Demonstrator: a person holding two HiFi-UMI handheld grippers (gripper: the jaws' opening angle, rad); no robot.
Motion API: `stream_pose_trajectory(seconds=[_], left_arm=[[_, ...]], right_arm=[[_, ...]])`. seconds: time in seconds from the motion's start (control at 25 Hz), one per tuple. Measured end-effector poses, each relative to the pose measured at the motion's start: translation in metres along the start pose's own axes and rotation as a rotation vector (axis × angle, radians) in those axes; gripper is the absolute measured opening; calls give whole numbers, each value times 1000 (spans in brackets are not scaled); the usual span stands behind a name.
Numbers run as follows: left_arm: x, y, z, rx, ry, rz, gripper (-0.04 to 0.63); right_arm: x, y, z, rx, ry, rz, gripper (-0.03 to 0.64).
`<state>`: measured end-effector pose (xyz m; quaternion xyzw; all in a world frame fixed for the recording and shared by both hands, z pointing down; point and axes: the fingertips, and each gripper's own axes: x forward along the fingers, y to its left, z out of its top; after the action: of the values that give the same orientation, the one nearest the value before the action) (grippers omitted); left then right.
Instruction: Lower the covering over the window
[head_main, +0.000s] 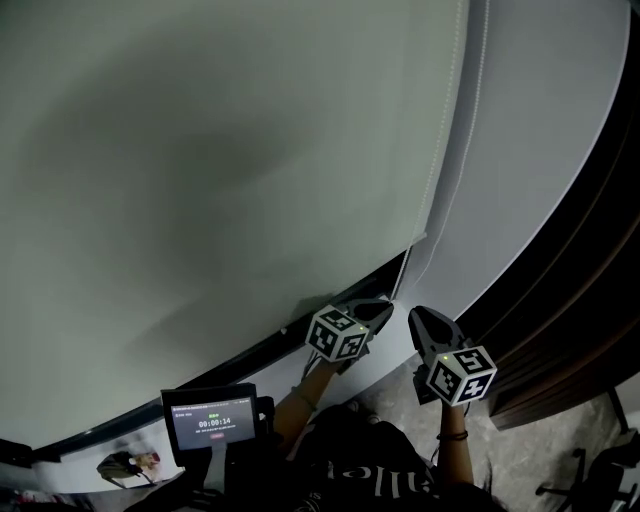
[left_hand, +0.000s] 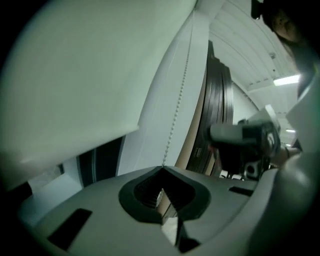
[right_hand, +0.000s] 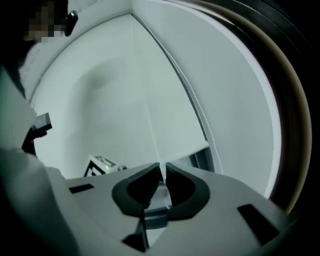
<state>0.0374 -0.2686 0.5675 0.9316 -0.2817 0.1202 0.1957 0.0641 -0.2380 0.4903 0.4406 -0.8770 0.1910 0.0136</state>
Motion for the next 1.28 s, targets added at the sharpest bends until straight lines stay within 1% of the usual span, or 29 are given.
stream_pose_trajectory(seconds=[0.04,0.12,0.16,0.24,0.32,0.4,0.6,0.68,0.72,0.76,0.84,0.92,0.96,1.0,1.04,1.12,1.2,1.28], left_arm=[[1,1,-14,-9,27,5,2],[1,0,-29,-19,46,6,2],[2,-1,-31,-23,47,3,2],[4,-3,-30,-15,57,-3,2],[6,-5,-26,-4,63,-8,2],[7,-7,-25,-9,57,-12,2],[10,-12,-28,-11,54,-25,2],[10,-12,-29,-19,49,-27,2],[10,-12,-30,-25,48,-31,2],[9,-13,-30,-31,50,-36,2],[7,-14,-30,-24,61,-45,2],[4,-12,-29,33,63,-27,3],[2,-10,-26,67,48,-9,3],[0,-9,-20,91,16,4,4],[-2,-10,-10,99,-30,8,6],[-9,-15,19,86,-139,-5,6],[-17,-23,52,85,-231,-29,6],[-24,-35,85,115,-304,-58,19]], right_arm=[[-2,6,11,-17,-23,15,32],[-5,17,33,-55,-69,37,71],[-5,21,45,-76,-93,45,91],[-3,27,71,-129,-140,50,106],[2,31,97,-191,-173,47,111],[9,35,121,-241,-195,55,114],[15,59,184,-305,-306,114,114],[17,64,198,-338,-325,98,114],[19,62,201,-351,-327,80,101],[19,60,202,-352,-332,61,23],[14,51,202,-294,-372,42,19],[6,40,203,-202,-432,45,17],[3,34,201,-177,-447,42,16],[3,29,196,-177,-439,30,15],[6,22,186,-193,-409,10,15],[19,6,151,-218,-325,-35,15],[30,-9,104,-185,-233,-61,15],[36,-19,52,-140,-124,-77,15]])
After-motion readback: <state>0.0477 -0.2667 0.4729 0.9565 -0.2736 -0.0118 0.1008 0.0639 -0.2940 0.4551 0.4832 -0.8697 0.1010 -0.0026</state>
